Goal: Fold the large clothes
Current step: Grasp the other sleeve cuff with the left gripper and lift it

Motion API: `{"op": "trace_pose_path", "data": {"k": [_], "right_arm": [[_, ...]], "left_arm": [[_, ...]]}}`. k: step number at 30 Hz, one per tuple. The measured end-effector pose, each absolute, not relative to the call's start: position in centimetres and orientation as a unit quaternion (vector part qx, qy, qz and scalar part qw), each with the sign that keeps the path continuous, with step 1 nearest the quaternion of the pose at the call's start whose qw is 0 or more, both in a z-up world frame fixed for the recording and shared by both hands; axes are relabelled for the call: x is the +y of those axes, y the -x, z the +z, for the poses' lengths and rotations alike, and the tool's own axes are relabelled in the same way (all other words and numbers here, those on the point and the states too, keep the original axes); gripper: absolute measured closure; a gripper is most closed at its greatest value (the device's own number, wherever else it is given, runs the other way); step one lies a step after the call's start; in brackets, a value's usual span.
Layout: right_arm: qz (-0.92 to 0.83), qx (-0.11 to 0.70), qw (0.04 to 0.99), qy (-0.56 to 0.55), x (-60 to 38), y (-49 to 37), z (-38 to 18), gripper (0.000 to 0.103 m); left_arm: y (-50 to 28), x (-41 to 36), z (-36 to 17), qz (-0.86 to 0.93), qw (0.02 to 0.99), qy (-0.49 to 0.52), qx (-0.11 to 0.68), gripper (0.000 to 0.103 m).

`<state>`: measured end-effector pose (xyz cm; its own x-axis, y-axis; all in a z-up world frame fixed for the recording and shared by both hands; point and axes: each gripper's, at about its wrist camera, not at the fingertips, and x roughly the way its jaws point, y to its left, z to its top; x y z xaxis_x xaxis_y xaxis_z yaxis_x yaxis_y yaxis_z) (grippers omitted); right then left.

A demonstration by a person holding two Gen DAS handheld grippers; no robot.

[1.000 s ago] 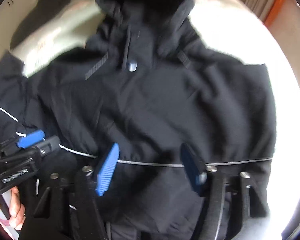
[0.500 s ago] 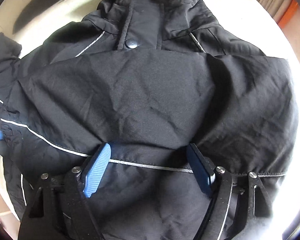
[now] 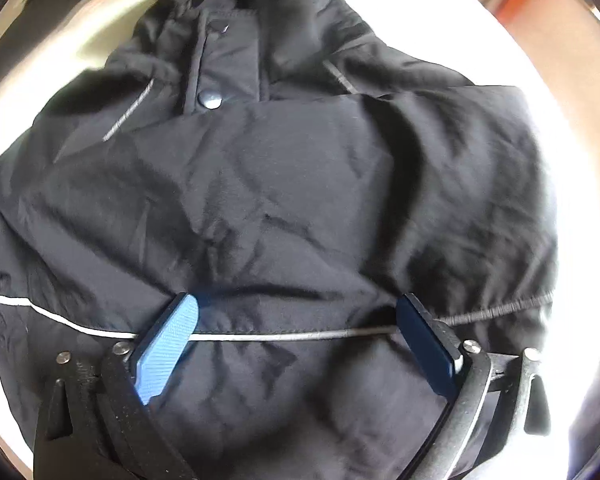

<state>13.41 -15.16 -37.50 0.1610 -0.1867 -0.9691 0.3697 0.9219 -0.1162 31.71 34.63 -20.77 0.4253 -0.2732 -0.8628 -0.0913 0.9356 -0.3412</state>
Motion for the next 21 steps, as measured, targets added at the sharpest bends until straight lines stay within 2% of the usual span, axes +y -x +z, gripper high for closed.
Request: {"op": "trace_pose_path", "data": {"k": [6, 8, 13, 14, 16, 18, 21], "right_arm": [[-0.233, 0.605, 0.761, -0.02, -11.3, -13.4, -37.2, 0.005], [-0.233, 0.606, 0.76, -0.031, -11.3, -13.9, -37.4, 0.005], [-0.233, 0.616, 0.748, -0.078, -12.4, -15.0, -38.1, 0.005], [-0.233, 0.619, 0.745, -0.087, -12.6, -15.2, -38.3, 0.005], [-0.232, 0.621, 0.741, -0.109, -13.5, -15.3, -38.6, 0.003], [-0.229, 0.622, 0.739, -0.118, -14.7, -15.5, -39.1, 0.002], [-0.233, 0.62, 0.743, -0.097, -14.3, -15.8, -38.9, 0.002]], "left_arm": [[-38.7, 37.6, -28.5, -0.071, 0.766, 0.276, 0.577, 0.029], [-40.4, 38.1, -31.9, -0.088, 0.731, 0.326, 0.593, 0.029], [-41.8, 37.9, -36.1, -0.122, 0.679, 0.414, 0.594, 0.029], [-41.9, 37.8, -36.3, -0.123, 0.678, 0.42, 0.591, 0.032], [-42.0, 37.3, -36.1, -0.131, 0.686, 0.413, 0.584, 0.049], [-41.9, 37.1, -35.4, -0.134, 0.7, 0.391, 0.582, 0.078], [-41.3, 37.5, -33.0, -0.128, 0.744, 0.36, 0.549, 0.085]]}}
